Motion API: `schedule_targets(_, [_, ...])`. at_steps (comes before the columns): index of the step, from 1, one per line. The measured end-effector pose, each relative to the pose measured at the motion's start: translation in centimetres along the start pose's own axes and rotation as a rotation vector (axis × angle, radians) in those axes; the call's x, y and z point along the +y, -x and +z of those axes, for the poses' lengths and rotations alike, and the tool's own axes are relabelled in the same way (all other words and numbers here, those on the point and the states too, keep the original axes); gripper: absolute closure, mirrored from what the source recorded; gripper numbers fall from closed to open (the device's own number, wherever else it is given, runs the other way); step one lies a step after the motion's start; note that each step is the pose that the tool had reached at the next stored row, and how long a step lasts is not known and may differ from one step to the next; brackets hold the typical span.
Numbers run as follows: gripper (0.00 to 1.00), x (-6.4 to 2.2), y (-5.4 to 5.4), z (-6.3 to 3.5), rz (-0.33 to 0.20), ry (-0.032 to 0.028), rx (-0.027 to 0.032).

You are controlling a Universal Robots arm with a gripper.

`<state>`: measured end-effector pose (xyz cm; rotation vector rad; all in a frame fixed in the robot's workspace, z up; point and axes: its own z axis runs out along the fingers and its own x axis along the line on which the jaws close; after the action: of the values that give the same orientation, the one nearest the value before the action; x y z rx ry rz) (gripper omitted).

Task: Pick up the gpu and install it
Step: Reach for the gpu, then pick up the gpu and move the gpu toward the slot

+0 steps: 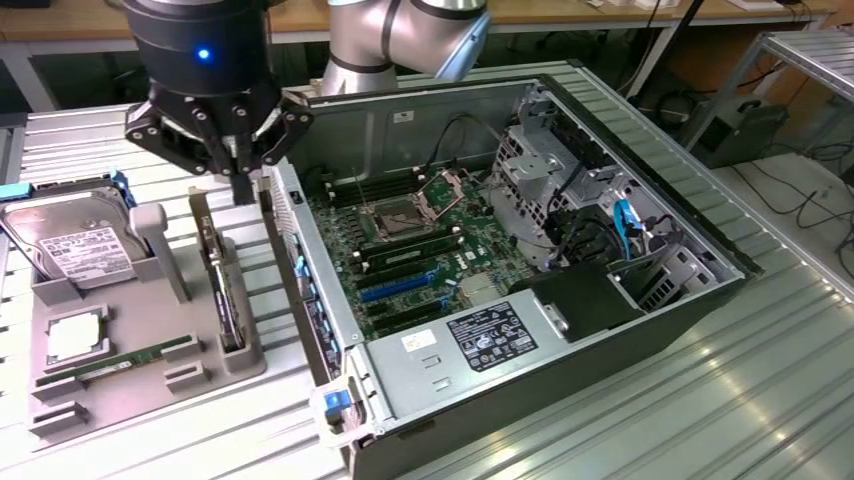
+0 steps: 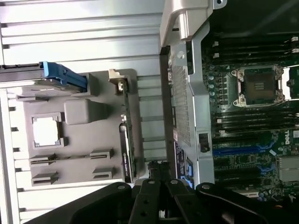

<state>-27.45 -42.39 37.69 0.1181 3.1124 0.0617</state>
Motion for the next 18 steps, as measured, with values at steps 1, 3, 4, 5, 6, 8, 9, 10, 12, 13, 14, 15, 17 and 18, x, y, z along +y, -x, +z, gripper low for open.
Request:
schedule_targets(1, [0.89, -0.06, -0.4, 0.13, 0.000, -0.0005, 0.0000])
schedule_targets(3, [0.89, -0.18, -1.4, 0.46, 0.000, -0.0017, -0.0001])
schedule_targets(4, [0.89, -0.26, -1.9, 0.64, 0.000, -0.0024, -0.0001])
schedule_targets(5, [0.89, -0.31, -2.1, 0.77, 0.000, -0.0027, 0.0001])
schedule_targets(6, [0.89, -0.36, -2.3, 0.92, 0.000, -0.0030, 0.0003])
schedule_targets(8, [0.89, -0.41, -2.6, 1.22, 0.000, -0.0033, 0.0005])
schedule_targets(9, [0.89, -0.41, -2.6, 1.26, 0.000, -0.0042, 0.0013])
schedule_targets(10, [0.89, -0.41, -2.6, 1.25, 0.000, -0.0044, 0.0017])
schedule_targets(12, [0.89, -0.41, -2.6, 1.26, 0.000, -0.0044, 0.0017])
schedule_targets(13, [0.89, -0.41, -2.6, 1.26, 0.000, -0.0043, 0.0016])
schedule_targets(14, [0.89, -0.41, -2.6, 1.26, 0.000, -0.0043, 0.0016])
schedule_targets(15, [0.89, -0.41, -2.6, 1.26, 0.000, -0.0043, 0.0016])
schedule_targets(17, [0.89, -0.41, -2.6, 1.26, 0.000, -0.0043, 0.0016])
schedule_targets(18, [0.89, -0.41, -2.6, 1.26, 0.000, -0.0043, 0.0017])
